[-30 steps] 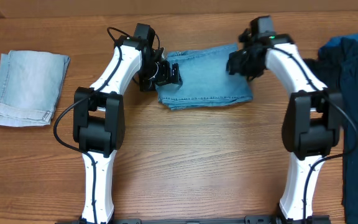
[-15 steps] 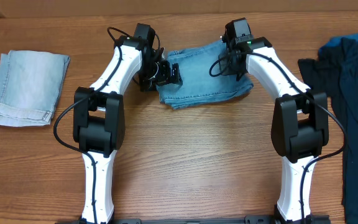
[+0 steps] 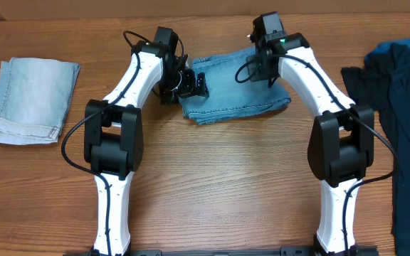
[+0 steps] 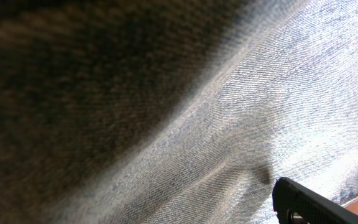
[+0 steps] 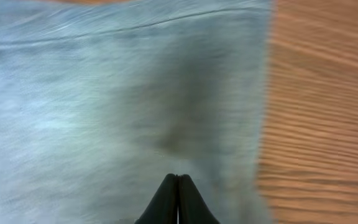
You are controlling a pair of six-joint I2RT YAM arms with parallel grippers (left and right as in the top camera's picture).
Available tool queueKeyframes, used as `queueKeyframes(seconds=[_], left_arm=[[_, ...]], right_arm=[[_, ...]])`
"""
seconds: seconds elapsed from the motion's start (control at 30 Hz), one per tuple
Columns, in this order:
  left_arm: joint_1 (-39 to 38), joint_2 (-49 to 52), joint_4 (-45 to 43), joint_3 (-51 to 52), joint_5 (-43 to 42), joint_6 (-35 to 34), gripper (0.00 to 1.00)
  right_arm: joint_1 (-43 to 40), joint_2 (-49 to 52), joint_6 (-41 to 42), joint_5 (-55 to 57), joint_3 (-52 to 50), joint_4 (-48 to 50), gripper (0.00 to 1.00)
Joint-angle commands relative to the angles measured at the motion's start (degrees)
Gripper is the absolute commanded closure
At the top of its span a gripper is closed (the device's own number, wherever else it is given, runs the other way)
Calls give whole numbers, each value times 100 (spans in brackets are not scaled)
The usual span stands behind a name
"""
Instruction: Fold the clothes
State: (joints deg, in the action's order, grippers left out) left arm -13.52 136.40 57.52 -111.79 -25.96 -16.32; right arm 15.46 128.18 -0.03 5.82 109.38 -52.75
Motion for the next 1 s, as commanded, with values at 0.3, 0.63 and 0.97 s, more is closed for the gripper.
queueKeyframes(seconds=[0.3, 0.63, 0.97], left_arm=[[-151, 299, -15, 184, 105, 107, 0], [-459, 299, -127, 393, 750, -369, 0], [-863, 299, -944, 494, -229, -494, 14]], right_arm=[[44, 828, -7, -1071, -70, -81, 96], [17, 925, -46, -1200, -68, -210, 96], [17, 925, -175, -1303, -68, -221, 96]])
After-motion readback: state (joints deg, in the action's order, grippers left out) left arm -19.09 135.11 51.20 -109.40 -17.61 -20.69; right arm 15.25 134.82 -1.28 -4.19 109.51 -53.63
